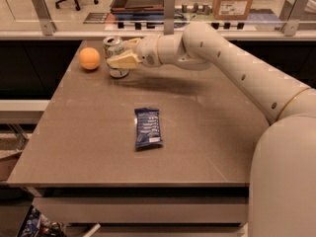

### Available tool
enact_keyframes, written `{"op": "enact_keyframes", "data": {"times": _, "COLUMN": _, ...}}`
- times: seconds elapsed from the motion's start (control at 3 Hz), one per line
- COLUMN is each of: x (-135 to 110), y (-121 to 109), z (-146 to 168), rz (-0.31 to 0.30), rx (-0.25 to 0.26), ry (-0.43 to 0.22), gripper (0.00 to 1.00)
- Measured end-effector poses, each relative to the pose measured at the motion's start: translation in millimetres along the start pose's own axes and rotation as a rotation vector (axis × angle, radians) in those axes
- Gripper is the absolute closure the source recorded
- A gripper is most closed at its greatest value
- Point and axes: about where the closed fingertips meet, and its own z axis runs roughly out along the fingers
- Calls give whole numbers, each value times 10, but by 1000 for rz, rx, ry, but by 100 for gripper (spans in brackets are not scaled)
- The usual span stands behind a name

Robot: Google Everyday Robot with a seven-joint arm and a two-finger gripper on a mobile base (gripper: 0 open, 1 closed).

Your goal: Move 7up can near orange

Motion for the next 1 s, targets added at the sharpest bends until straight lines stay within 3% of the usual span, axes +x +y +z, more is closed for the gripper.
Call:
{"op": "enact_keyframes", "data": {"times": 0.33, "x": -3, "y": 16, "z": 26, "rz": 0, "rx": -5, "ry": -1, "gripper": 12}}
{"op": "enact_keyframes", "data": {"times": 0.67, "x": -6, "y": 32, "z": 50, "rz": 0, "rx": -9, "ry": -1, "gripper": 0}}
{"op": "enact_keyframes", "data": {"times": 1.0, "x": -6, "y": 32, "z": 51, "rz": 0, "rx": -9, "ry": -1, "gripper": 0}}
